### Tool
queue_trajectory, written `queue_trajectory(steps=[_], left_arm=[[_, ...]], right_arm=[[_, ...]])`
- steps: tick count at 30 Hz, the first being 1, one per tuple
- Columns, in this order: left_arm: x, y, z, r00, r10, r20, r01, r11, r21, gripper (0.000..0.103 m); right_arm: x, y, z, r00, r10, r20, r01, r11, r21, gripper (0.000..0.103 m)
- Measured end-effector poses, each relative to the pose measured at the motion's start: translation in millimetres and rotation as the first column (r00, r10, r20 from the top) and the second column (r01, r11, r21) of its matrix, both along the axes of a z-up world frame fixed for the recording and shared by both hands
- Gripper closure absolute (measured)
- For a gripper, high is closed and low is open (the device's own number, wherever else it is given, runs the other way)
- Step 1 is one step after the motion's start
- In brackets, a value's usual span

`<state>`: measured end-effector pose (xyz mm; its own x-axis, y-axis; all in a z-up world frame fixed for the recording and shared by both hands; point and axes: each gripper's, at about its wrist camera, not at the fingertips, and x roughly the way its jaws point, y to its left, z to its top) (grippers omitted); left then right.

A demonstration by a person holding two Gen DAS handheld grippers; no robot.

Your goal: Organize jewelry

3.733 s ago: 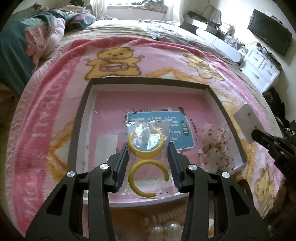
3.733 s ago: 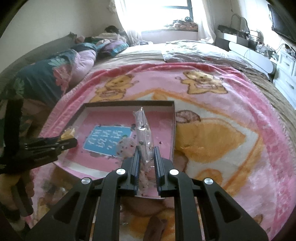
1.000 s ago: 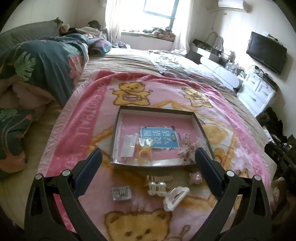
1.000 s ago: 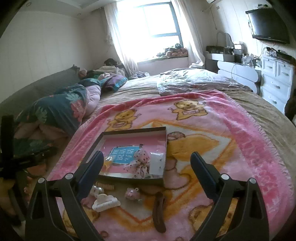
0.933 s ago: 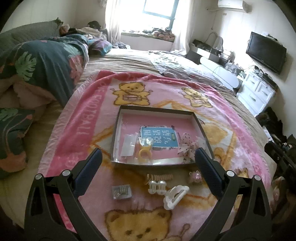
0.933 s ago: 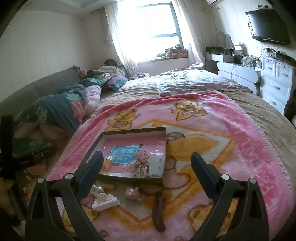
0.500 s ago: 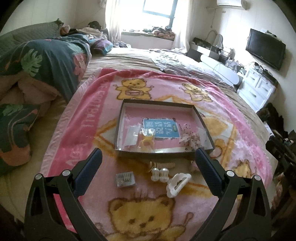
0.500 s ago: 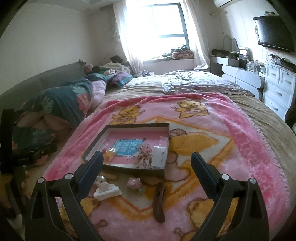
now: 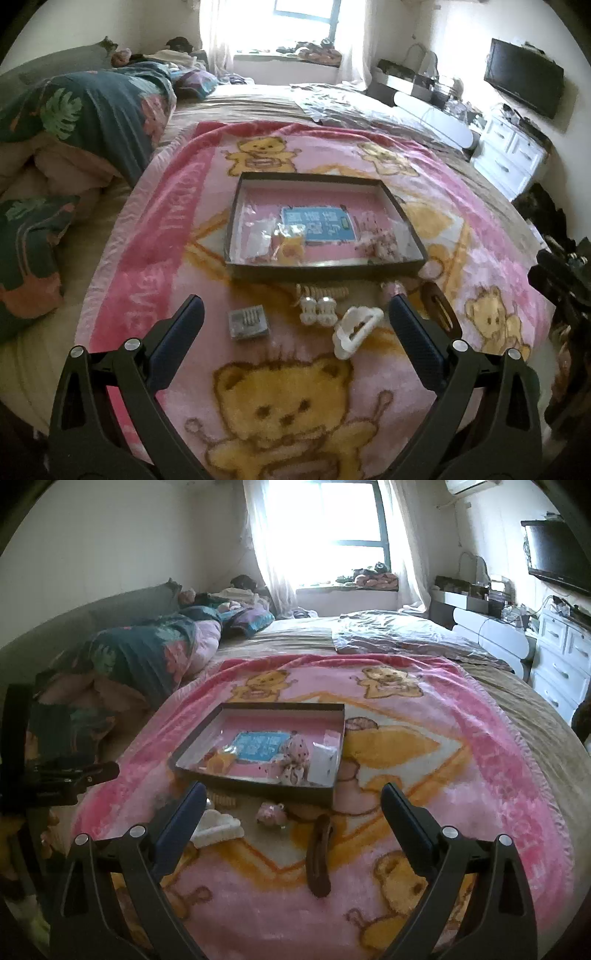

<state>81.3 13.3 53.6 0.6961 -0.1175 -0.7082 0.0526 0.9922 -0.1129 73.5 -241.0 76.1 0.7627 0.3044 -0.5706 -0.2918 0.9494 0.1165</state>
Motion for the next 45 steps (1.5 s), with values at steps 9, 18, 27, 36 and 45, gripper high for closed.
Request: queue_trajectory(steps=[9,18,27,36,45], left_arm=[[-7.3,-6.7,-22.5,0.998,-0.032,-0.044,0.033,0.999,0.011,0.009],[-10.6,-17.2,-53.5,0.992,-0.073,-0.104,0.076,0.997,0.025,0.009],[-0.9,-27.0,-83.9,0.978,-0.131,-0.16,0.133,0.991,0.004,0.01],[21.8,-42.0,-103.6,0.961,-0.21,-0.182,0.206,0.978,-0.043,0.023],[44.0,-58.4,-117.6,0.949,-0.247,-0.195,0.239,0.969,-0.059,0.032]], right_arm=[[-3.3,7.1,-17.9,0.998,0.028,-0.049,-0.031,0.999,-0.045,0.008],[-2.3,14.2,-45.8,0.992,0.055,-0.116,-0.064,0.995,-0.082,0.008],[10.2,15.6,-55.5,0.987,0.061,-0.145,-0.074,0.994,-0.081,0.008],[29.8,15.2,-63.0,0.984,0.051,-0.168,-0.066,0.995,-0.081,0.008],[54.5,15.6,-68.1,0.981,0.043,-0.19,-0.06,0.994,-0.086,0.008]])
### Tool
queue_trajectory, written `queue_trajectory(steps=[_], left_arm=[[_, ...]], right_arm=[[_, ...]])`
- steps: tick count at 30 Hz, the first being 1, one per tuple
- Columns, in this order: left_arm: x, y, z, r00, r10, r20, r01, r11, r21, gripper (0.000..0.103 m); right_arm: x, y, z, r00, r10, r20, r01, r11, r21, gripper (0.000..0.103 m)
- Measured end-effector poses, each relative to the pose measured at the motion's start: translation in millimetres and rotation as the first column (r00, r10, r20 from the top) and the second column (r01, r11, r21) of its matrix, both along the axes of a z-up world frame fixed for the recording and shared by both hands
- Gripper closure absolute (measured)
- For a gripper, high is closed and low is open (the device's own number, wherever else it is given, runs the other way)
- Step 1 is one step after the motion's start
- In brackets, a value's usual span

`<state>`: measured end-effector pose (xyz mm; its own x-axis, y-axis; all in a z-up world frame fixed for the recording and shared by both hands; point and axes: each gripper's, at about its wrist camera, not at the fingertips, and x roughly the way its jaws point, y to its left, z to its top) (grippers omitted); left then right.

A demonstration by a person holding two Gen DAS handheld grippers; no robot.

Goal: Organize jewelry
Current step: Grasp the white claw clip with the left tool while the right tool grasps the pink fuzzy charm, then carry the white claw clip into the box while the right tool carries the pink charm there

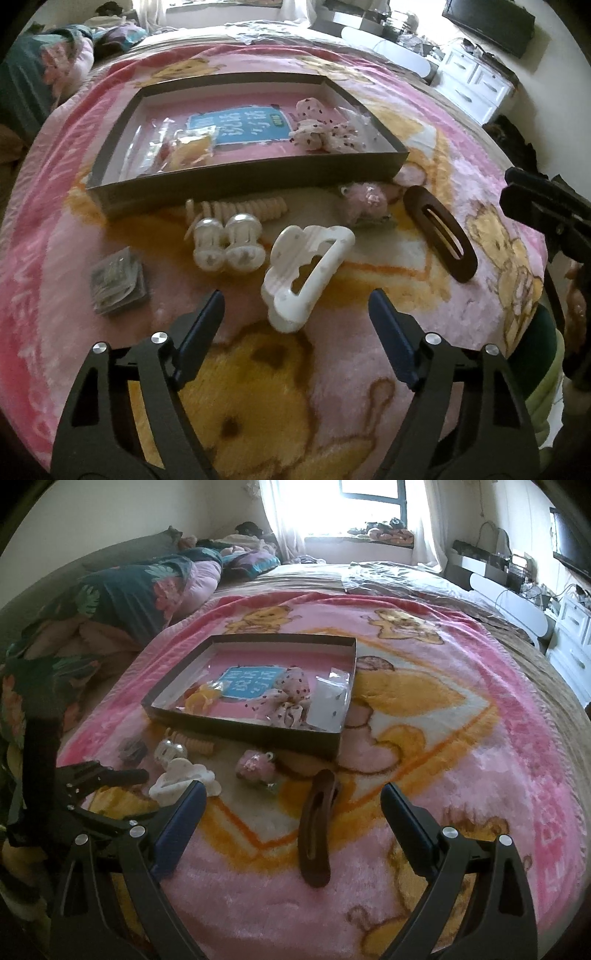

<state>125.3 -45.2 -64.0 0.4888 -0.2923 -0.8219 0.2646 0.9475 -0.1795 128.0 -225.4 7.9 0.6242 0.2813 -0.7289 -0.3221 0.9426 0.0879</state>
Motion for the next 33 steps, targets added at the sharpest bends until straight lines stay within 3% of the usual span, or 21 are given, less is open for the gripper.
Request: queue_trajectory(steps=[8,14,21,28,33], left_arm=[[12.2,-2.9,-10.5,1.0,-0.001,-0.017,0.001,1.0,0.01,0.043],[15.2,0.2,-13.5,1.0,-0.007,-0.025,0.007,1.0,-0.003,0.063],[14.3,6.8,-12.6,0.999,-0.018,-0.029,0.018,0.999,-0.028,0.071],[6.3,16.6,-8.5,0.999,-0.015,-0.03,0.013,0.999,-0.045,0.071],[0.1,24.3,-3.2,1.0,-0.008,-0.023,0.007,0.998,-0.059,0.071]], right_arm=[[23.7,12.9,-2.5,0.998,0.045,-0.031,-0.045,0.999,0.006,0.008],[44.0,30.9,-14.5,0.991,0.091,-0.102,-0.088,0.996,0.03,0.01],[62.9,50.1,-37.1,0.971,0.125,-0.206,-0.116,0.992,0.055,0.033],[77.5,63.6,-58.7,0.949,0.108,-0.295,-0.099,0.994,0.047,0.05],[81.1,68.9,-72.5,0.935,0.1,-0.341,-0.092,0.995,0.039,0.071]])
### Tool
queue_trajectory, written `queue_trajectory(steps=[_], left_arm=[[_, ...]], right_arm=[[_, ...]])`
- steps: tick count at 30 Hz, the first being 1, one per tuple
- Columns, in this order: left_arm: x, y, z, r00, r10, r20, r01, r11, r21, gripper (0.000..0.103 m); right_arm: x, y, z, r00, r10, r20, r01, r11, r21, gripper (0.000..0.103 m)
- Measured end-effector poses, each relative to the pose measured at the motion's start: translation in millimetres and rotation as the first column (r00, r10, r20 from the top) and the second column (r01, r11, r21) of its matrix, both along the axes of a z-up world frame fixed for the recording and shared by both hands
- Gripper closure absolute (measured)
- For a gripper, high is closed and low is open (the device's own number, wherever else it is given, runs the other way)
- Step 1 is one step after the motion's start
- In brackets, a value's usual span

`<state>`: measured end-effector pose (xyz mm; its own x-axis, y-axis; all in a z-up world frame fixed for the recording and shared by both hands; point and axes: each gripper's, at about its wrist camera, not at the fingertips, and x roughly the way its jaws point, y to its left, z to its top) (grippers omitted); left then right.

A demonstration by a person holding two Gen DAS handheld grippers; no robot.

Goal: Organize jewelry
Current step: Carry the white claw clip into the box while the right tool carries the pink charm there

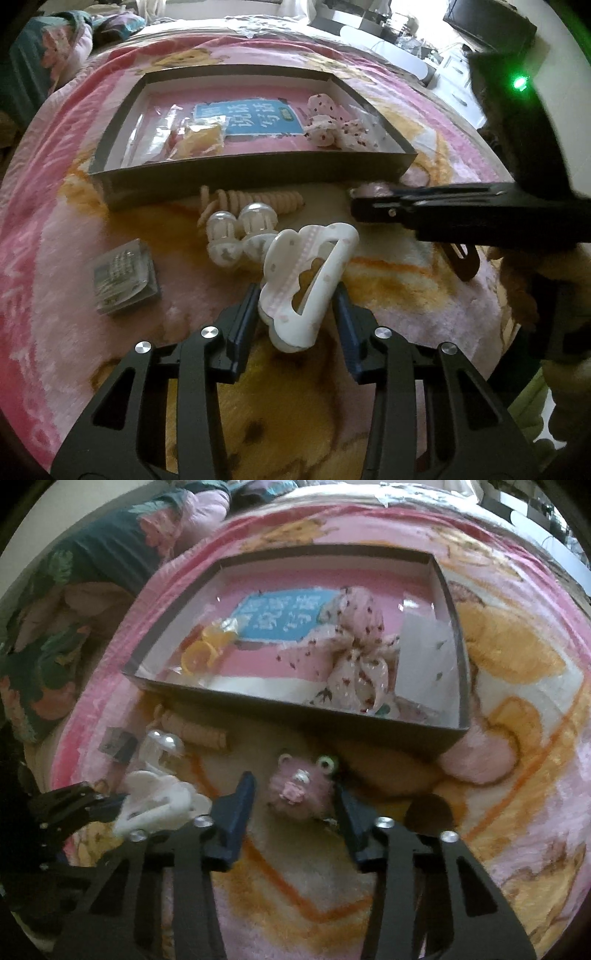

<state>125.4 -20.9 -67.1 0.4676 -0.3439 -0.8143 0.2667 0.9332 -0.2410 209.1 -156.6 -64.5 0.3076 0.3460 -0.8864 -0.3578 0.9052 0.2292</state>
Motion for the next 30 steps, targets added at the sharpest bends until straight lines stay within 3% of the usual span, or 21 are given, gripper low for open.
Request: queue_trajectory(steps=[18,30], left_arm=[[-22.3,47.7,33.2,0.993,0.102,0.059,-0.101,0.995,-0.019,0.071],[-20.5,96.4,70.6,0.963,0.237,0.128,-0.236,0.972,-0.024,0.071]], right_arm=[[-43.3,20.2,38.9,0.99,0.101,0.097,-0.108,0.992,0.061,0.074],[-60.7,31.3,87.6,0.966,0.133,0.224,-0.156,0.984,0.087,0.074]])
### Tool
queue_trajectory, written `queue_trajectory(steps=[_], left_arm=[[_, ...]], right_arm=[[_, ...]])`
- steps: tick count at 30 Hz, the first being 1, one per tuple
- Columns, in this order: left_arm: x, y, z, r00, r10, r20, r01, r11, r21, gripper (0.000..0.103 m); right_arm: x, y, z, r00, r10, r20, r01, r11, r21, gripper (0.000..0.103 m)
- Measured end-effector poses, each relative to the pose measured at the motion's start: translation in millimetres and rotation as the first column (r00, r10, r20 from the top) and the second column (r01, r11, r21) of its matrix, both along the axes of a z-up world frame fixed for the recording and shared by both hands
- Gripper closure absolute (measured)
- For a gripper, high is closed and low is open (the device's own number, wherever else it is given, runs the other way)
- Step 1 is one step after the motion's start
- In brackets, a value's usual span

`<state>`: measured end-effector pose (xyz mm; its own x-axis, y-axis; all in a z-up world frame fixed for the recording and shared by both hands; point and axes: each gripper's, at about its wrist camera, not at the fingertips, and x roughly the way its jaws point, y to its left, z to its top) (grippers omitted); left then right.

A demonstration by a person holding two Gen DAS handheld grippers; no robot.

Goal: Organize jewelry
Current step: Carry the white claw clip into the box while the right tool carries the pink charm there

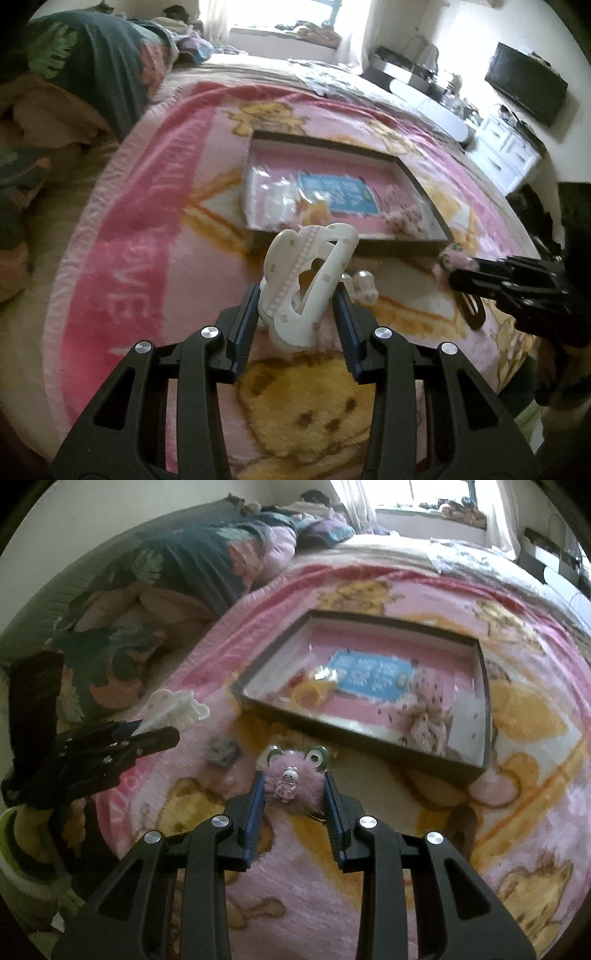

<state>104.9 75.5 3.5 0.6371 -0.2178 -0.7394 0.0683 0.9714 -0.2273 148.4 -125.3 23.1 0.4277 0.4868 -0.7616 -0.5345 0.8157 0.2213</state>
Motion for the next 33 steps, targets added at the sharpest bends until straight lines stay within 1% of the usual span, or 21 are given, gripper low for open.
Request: queue_trajectory(steps=[8,16,20,24,33], left_arm=[[13.4,9.2,26.9,0.998,0.03,0.059,-0.03,1.0,0.002,0.071],[38.3,-1.2,44.0,0.995,0.015,0.096,-0.015,1.0,0.001,0.071],[52.1,-9.4,45.1,0.995,0.001,0.097,0.0,1.0,-0.005,0.071],[66.0,-19.0,43.7,0.995,-0.015,0.094,0.016,1.0,-0.008,0.071],[91.9,-39.9,38.6,0.995,-0.041,0.087,0.041,0.999,0.006,0.071]], right_arm=[[6.2,-9.7,24.1,0.997,-0.029,0.07,0.029,1.0,0.007,0.074],[20.3,-29.1,41.3,0.988,-0.082,0.129,0.081,0.997,0.014,0.074],[29.9,-44.9,48.8,0.98,-0.124,0.154,0.123,0.992,0.017,0.074],[42.2,-63.0,53.4,0.972,-0.172,0.161,0.17,0.985,0.026,0.074],[64.3,-89.8,50.5,0.956,-0.245,0.16,0.245,0.969,0.022,0.074]])
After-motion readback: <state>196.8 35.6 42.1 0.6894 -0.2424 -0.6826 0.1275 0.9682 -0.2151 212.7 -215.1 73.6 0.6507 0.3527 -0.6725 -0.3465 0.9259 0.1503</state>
